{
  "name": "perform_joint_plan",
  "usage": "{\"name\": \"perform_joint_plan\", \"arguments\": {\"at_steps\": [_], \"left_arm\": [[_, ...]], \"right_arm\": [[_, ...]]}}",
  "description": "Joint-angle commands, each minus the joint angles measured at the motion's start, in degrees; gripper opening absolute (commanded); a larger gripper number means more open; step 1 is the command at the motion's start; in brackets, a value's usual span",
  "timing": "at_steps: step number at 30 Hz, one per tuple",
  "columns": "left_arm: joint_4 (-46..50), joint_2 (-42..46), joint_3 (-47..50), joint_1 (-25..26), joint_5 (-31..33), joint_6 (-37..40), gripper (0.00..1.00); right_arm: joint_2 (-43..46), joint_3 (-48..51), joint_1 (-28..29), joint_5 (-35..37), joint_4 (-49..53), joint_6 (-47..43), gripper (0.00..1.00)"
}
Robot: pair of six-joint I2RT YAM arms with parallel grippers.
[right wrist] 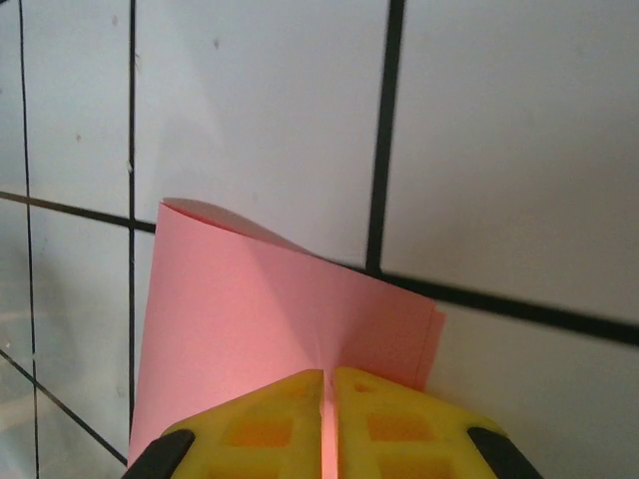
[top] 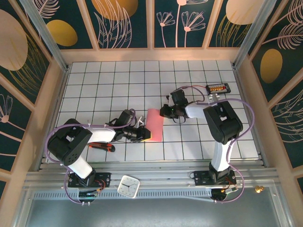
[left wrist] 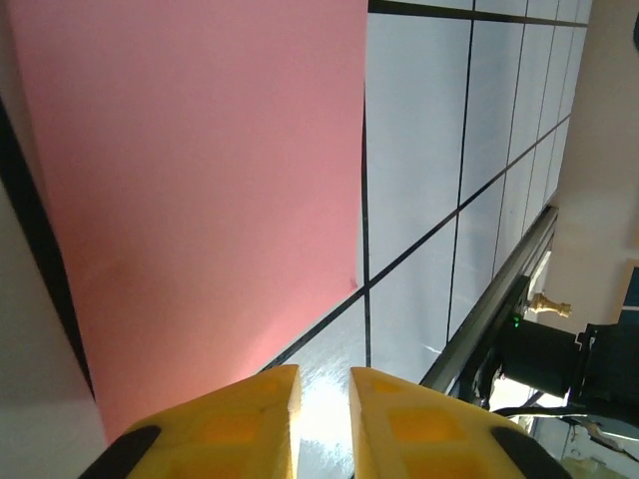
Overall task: Fold a paper plane with a square sheet of paper (pick it up from the middle)
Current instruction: Fold the triangle a second time at the center of the table.
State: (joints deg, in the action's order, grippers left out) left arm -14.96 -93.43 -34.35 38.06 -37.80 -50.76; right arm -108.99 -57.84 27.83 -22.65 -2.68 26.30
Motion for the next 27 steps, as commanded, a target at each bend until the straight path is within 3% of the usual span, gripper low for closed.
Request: {"name": "perform_joint_plan", "arguments": {"at_steps": [1,6,11,14,27], "left_arm": [[4.74,2.58,-1.98,0.15,3.57,3.64,0.24],[0.84,4.29,-1.39,0.15,6.19,2.02,0.26],[3.43,-0.46,-5.89,0.16,6.72,5.22,0.08],[5.32,-2.5,-7.3,0.13,5.38,6.89,0.02],[6.37,-3.44,-3.6,0.05,6.56,8.89,0.0]], "right_arm": [[0.45,-1.1,-0.37,0.33,1.52,-2.7,0.12],[9.36,5.08,-0.38,-1.99,2.58,-4.67,0.16],[21.41,15.55,3.13,-1.36,4.24,0.57,0.22],[26.67,19.39,6.16,0.42,4.62,5.95,0.26],[27.87,25.35,16.23,7.51,-0.14,22.44,0.33]]}}
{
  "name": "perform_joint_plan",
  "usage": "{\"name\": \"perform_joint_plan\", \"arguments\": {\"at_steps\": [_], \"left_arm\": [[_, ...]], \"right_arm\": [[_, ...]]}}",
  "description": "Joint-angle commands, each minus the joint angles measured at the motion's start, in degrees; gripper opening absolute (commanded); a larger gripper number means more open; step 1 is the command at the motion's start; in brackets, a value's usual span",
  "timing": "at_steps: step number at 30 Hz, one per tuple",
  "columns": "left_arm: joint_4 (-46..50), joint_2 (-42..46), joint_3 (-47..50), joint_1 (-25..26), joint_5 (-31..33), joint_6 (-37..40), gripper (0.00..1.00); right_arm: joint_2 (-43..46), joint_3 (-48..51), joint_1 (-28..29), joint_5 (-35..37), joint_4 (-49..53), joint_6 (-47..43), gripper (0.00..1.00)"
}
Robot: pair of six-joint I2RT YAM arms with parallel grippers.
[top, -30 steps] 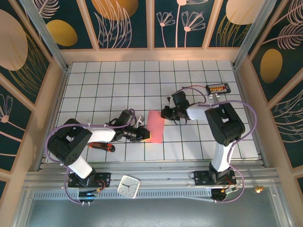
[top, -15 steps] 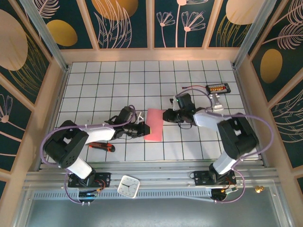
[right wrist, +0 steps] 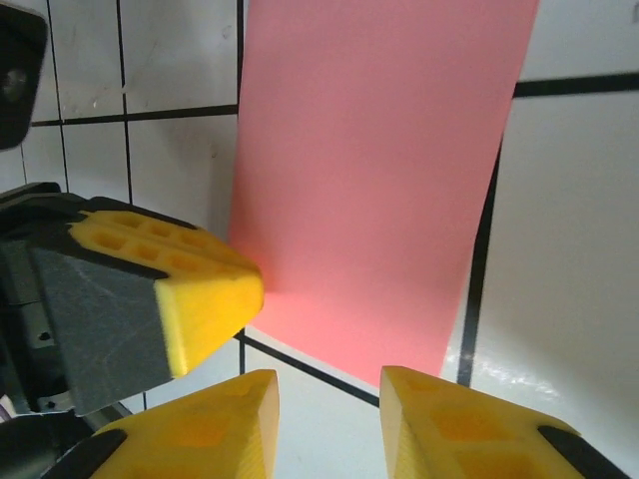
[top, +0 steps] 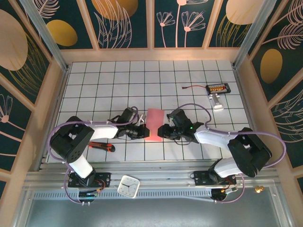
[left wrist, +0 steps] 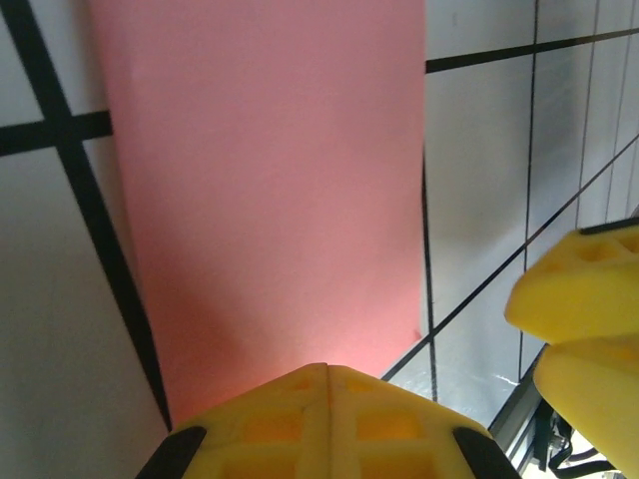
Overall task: Fold a paper plane with a square sheet of paper (pick it up from the middle)
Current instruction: Fold the triangle a second time at the center of the table.
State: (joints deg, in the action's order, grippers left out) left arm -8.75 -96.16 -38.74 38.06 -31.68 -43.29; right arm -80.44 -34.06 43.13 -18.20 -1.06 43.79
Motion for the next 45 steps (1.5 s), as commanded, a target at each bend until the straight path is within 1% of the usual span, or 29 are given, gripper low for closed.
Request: {"name": "perform_joint_plan", "arguments": {"at_steps": [1,5,16,25,36,38,41,45], "left_arm": [[-0.07,-0.94,1.02,0.07,0.43,1.44,0.0],[-1.09,-1.56,2.11,0.07,-0.12,1.18,0.0],[-1.68,-1.71,2.99,0.05,-0.3,1.1,0.0],[-1.71,-1.67,3.15,0.08,-0.48,1.13,0.0],[-1.52,-1.73,3.25,0.01,-0.62,1.15,0.0],[-1.44,-1.66,3.22,0.08,-0.51,1.09,0.0],[-1.31,-1.7,3.22,0.06,-0.49,1.1,0.0],[-1.35,-1.72,3.31,0.08,-0.44,0.97,0.0]], "right_arm": [[-0.82,2.0,1.22,3.32,-2.15,5.79,0.34],[-1.46,2.11,2.43,5.47,-1.23,6.95,0.35],[-3.38,2.77,3.4,5.86,-2.03,7.96,0.36],[-5.23,2.86,3.4,3.45,-6.5,7.66,0.36],[-5.37,2.51,2.95,2.86,-7.98,6.7,0.35],[-4.62,2.03,2.84,4.77,-5.81,6.3,0.35],[-4.57,-0.05,2.95,9.66,0.85,4.89,0.35],[-5.97,-1.26,2.92,10.74,1.61,4.21,0.35]]}}
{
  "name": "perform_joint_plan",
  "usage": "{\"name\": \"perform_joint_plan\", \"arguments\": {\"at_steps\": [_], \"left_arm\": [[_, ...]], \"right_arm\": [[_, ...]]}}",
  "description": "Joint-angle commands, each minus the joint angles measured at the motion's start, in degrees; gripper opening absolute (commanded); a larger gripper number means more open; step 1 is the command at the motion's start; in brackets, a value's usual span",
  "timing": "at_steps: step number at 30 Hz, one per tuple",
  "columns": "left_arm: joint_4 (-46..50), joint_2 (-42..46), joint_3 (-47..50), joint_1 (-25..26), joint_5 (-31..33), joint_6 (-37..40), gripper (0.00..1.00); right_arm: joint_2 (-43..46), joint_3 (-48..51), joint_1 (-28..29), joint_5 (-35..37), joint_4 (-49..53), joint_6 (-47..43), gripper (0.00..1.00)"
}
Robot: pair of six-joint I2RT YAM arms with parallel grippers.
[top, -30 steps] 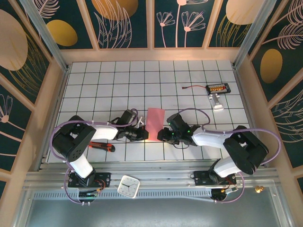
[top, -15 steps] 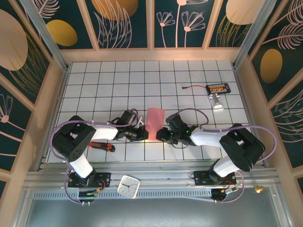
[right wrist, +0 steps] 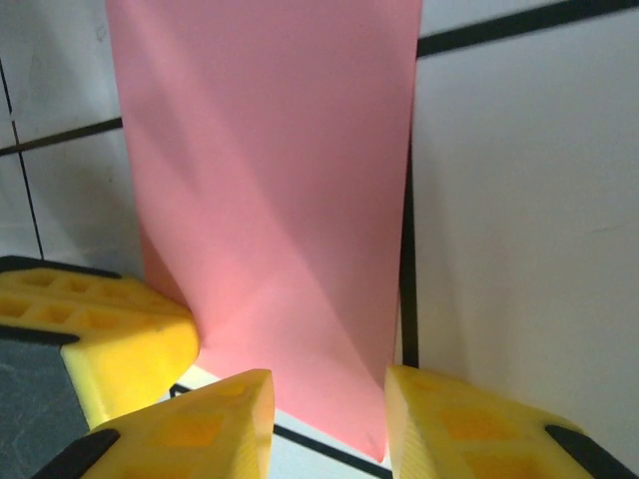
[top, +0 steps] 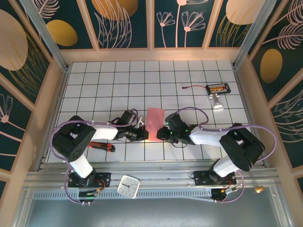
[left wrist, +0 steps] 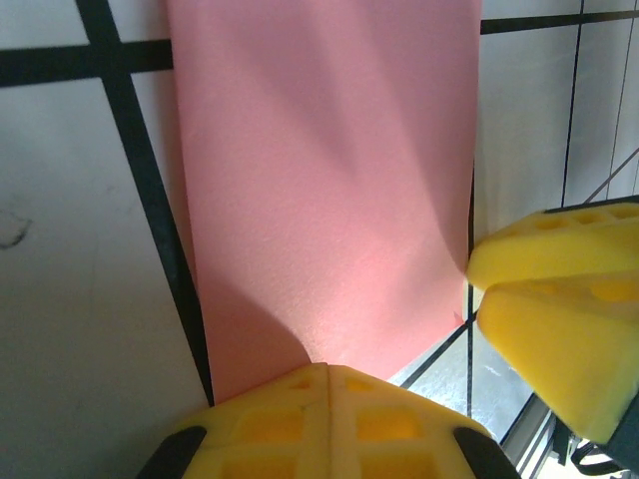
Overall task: Fold a paper plane with a square sheet of paper (pick it up from the middle)
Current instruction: Fold the triangle a second time at the center of the table.
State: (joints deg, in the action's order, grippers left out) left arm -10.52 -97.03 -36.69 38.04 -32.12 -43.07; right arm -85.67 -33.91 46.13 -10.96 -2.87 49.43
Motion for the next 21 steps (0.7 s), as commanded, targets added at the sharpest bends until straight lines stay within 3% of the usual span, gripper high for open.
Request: {"name": "perform_joint_plan", "arguments": {"at_steps": [1,21], "left_arm": [[0.42,-0.85,1.35,0.1,0.03,0.78,0.0],[0.68,-0.87,1.37,0.05,-0.17,1.11,0.0]], "right_arm": [[-1.21,-1.42,-0.07,3.16,3.05,-1.43,0.35],[-1.06,1.12,-0.24,-3.93,-7.04,-0.36,0.33]]}}
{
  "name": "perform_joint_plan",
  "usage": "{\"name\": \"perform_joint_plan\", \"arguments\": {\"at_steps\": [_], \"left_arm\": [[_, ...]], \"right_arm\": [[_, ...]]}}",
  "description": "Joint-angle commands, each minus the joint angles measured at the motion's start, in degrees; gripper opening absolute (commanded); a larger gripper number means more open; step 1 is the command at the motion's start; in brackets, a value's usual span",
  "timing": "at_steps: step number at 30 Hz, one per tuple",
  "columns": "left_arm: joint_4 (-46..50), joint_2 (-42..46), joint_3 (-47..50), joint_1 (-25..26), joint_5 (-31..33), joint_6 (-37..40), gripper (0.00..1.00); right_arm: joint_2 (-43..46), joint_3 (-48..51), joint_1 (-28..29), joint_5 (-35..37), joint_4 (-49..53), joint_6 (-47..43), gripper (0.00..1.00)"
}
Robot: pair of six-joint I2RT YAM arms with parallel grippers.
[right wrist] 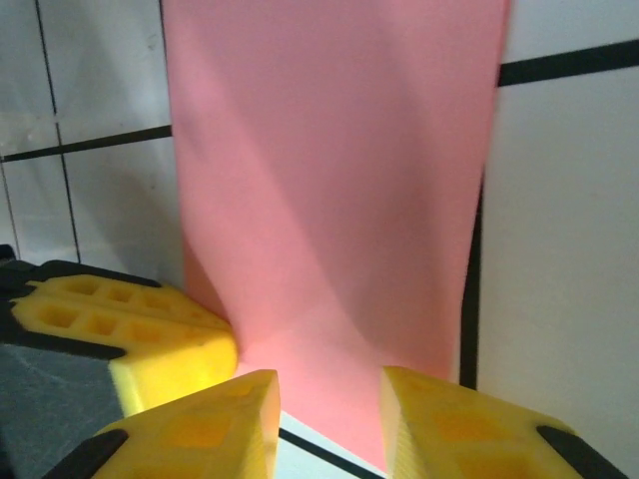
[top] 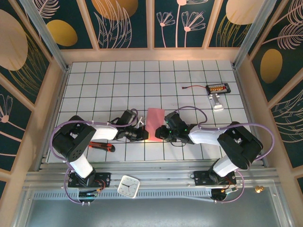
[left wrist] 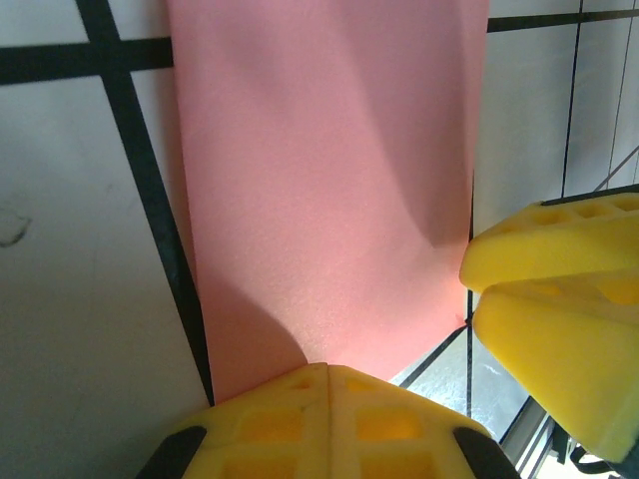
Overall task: Fold a paper plane with a square sheet of paper (pick it up from the middle)
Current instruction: Fold the triangle a second time at the center of the table.
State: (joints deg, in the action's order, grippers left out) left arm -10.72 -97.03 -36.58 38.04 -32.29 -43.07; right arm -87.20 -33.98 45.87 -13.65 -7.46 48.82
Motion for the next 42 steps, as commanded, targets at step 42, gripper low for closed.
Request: {"name": "perform_joint_plan", "arguments": {"at_steps": [42], "left_arm": [[1.14,-0.8,1.72,0.06,0.09,1.41,0.0]], "right_arm": [[1.24,2.45,0.73,-1.15,-5.18,2.46,0.34]]}}
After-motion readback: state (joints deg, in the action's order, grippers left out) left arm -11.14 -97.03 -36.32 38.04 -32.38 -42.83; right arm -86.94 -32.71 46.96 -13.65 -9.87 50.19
